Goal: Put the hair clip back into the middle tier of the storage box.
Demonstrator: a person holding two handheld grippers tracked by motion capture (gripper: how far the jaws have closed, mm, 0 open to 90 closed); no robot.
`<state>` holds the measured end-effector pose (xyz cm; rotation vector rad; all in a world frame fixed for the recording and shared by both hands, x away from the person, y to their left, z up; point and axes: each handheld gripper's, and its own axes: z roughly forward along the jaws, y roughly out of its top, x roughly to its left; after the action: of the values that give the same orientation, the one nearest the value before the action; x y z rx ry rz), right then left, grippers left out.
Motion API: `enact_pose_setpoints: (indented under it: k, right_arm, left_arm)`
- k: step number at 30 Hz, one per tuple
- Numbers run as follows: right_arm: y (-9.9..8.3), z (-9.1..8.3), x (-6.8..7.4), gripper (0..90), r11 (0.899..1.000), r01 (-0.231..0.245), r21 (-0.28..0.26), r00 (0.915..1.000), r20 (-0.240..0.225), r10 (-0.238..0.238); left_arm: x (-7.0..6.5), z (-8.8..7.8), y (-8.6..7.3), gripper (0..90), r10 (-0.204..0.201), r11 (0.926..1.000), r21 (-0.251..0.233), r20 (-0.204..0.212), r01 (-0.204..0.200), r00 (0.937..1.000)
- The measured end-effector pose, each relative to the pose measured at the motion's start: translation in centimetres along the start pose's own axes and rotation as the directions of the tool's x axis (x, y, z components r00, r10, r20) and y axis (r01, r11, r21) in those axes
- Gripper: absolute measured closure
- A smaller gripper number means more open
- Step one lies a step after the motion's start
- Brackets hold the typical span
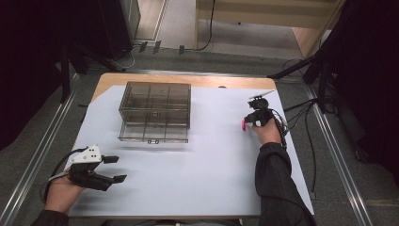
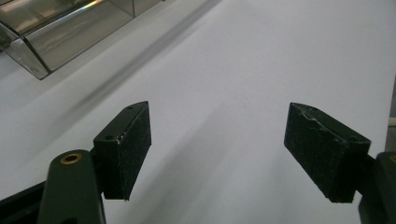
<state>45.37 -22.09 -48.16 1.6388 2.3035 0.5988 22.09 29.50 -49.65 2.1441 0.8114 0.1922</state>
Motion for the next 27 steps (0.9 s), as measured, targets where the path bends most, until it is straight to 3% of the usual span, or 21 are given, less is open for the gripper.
enact_pose_setpoints:
  k: [4, 8, 19, 27]
  right_arm:
    - [0.7, -0.5, 0.5, 70.2, 0.999, -0.041, 0.027, 0.9991, 0.013, 0.04]
    - [1.1, -0.5, 1.2, 69.6, 0.996, -0.045, 0.077, 0.9979, 0.05, 0.042]
    - [1.6, 1.0, 1.5, 67.7, 0.984, -0.077, 0.162, 0.9964, 0.048, 0.07]
    - [1.7, 1.4, 1.9, 73.4, 0.983, -0.065, 0.17, 0.9956, 0.077, 0.053]
  left_arm:
    - [0.0, -0.1, 0.0, 23.9, 0.001, 1.0, -0.004, 0.0, -0.001, 1.0]
    - [0.1, -0.1, -0.1, 23.9, 0.001, 1.0, -0.003, 0.002, -0.001, 1.0]
    - [0.1, -0.1, -0.1, 23.9, -0.002, 1.0, 0.003, -0.003, 0.002, 1.0]
    - [0.1, -0.1, -0.1, 23.9, -0.002, 1.0, 0.001, 0.001, 0.002, 1.0]
